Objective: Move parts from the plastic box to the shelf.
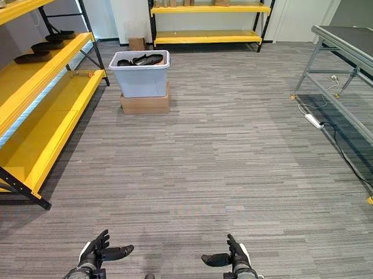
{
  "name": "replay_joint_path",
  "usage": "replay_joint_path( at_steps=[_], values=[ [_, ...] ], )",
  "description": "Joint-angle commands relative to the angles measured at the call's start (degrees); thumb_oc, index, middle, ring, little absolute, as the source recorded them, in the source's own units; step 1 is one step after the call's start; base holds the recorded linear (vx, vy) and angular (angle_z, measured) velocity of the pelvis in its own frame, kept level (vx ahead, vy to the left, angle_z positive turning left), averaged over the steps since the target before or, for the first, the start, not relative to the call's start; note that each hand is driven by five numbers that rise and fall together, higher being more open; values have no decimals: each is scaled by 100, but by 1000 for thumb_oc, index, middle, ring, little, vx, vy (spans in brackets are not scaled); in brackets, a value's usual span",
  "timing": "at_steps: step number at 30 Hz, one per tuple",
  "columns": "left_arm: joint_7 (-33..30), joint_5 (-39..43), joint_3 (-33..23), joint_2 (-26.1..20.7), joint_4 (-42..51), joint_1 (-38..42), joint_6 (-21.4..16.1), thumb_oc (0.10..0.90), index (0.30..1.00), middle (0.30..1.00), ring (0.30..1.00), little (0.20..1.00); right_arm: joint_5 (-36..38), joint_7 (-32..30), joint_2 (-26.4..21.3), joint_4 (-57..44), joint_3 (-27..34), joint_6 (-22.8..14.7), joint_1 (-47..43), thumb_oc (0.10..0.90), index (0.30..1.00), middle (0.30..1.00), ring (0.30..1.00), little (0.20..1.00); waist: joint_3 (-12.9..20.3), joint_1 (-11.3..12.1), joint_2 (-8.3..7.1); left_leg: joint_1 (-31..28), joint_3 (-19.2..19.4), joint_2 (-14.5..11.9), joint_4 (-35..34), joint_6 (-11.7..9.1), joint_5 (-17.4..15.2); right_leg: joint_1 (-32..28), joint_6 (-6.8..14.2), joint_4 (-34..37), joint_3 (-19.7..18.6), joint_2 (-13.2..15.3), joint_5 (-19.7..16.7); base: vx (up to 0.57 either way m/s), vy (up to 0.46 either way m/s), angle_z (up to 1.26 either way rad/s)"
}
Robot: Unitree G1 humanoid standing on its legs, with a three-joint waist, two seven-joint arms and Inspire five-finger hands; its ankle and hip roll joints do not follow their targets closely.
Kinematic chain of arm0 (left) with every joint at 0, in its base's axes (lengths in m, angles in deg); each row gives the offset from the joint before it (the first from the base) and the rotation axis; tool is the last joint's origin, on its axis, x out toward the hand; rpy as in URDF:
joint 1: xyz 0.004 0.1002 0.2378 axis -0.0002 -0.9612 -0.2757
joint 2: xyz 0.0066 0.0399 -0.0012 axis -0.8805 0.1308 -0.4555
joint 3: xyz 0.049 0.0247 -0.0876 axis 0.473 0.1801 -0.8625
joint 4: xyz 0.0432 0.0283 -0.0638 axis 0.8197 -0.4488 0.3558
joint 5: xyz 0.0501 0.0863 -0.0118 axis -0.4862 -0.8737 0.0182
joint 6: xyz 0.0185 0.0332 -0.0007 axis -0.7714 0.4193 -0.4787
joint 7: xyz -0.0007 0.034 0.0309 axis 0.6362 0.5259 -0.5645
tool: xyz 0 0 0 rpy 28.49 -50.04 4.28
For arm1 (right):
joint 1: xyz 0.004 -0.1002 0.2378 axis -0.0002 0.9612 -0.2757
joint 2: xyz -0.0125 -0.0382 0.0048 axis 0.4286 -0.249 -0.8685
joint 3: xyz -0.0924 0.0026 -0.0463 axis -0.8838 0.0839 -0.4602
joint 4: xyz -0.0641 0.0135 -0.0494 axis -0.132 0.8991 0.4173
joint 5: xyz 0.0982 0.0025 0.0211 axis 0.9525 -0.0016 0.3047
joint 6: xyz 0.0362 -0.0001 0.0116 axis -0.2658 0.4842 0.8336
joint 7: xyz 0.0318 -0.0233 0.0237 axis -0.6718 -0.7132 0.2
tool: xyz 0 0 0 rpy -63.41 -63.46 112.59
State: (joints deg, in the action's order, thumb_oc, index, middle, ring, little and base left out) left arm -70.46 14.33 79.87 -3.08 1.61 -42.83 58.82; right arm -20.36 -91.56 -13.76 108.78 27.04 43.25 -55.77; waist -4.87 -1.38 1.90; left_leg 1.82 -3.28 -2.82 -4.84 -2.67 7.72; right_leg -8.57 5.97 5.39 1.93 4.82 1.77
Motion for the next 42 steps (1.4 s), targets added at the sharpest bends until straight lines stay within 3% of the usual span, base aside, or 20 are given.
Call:
replay_joint_path(
  at_steps=[1,42],
  values=[
    [-52,-194,-83,-233,92,539,-280,900,1000,1000,1000,1000,-5,-26,-152,-523,64,-323,-347,900,1000,1000,1000,1000,-48,63,-76,-526,9,109,-16,60,-747,292,102,-39,333,15,177,0,0,0],
    [-227,-228,-166,-155,310,577,-356,900,1000,1000,1000,1000,-67,-94,-124,-532,89,-369,-297,900,1000,1000,1000,1000,-50,95,-126,-533,-63,97,-16,65,-760,249,91,-39,390,17,214,-3,-1,0]
  ],
)
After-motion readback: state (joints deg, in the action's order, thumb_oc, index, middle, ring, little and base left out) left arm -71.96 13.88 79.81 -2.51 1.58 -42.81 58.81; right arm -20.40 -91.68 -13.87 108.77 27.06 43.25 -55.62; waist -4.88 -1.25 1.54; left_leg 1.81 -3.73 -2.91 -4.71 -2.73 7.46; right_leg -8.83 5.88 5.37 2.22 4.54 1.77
